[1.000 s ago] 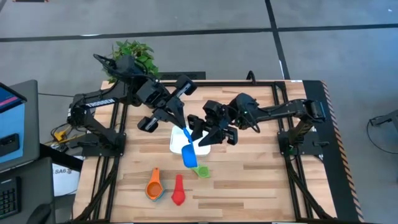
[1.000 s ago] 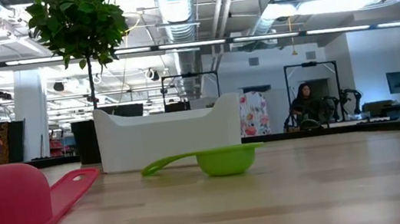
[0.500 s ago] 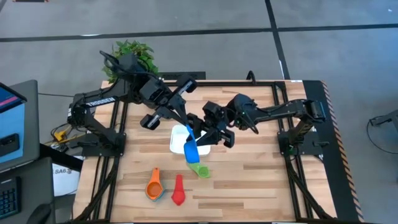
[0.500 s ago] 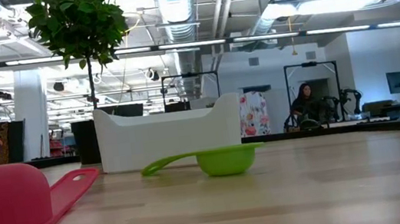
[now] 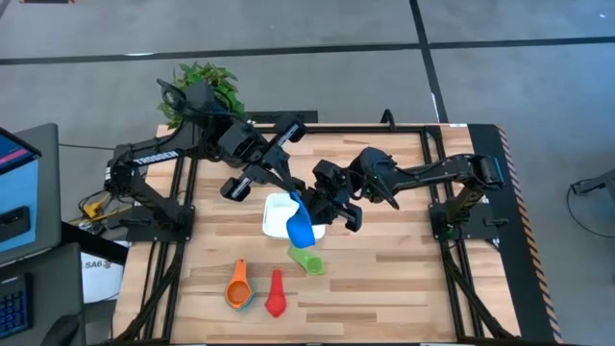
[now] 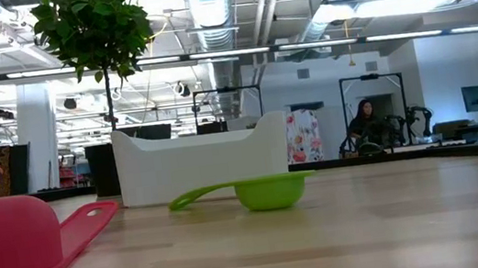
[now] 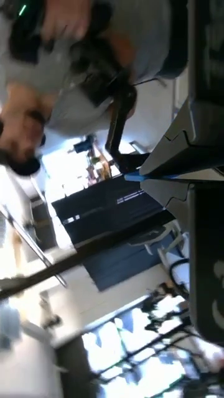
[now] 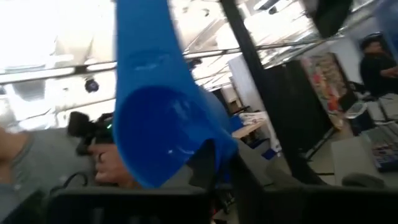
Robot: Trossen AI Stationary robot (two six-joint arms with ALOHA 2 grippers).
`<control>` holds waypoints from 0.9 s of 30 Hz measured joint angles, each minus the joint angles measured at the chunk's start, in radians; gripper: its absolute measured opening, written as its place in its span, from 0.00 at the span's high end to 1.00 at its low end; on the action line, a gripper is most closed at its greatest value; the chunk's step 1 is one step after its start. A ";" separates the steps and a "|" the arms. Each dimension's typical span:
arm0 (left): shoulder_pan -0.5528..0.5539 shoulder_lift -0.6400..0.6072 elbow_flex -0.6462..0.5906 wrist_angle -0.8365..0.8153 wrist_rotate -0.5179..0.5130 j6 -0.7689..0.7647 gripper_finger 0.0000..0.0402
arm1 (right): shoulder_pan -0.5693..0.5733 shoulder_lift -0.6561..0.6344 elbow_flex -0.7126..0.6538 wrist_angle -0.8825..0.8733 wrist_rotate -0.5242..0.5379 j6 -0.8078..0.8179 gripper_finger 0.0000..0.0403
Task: Nest measuring cups in basket
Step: Stack the blue measuring cup into the orange measuring cup
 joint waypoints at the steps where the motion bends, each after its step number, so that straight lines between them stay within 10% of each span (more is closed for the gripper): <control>1: 0.000 0.001 0.000 -0.003 -0.024 -0.033 1.00 | -0.001 0.000 0.000 -0.008 0.013 0.006 0.90; 9: -0.003 -0.049 0.000 -0.078 -0.160 -0.344 0.96 | 0.034 -0.024 -0.001 -0.205 0.190 -0.041 0.98; 13: -0.004 -0.159 0.000 -0.268 -0.321 -0.280 0.88 | 0.071 -0.073 -0.001 -0.478 0.481 -0.085 0.98; 19: -0.145 -0.356 0.002 -0.737 -0.995 -0.174 0.77 | 0.157 -0.111 -0.001 -0.834 1.080 -0.023 0.98; 27: -0.457 -0.340 -0.083 -0.980 -1.619 -0.393 0.71 | 0.232 -0.060 -0.001 -0.901 1.423 0.188 0.98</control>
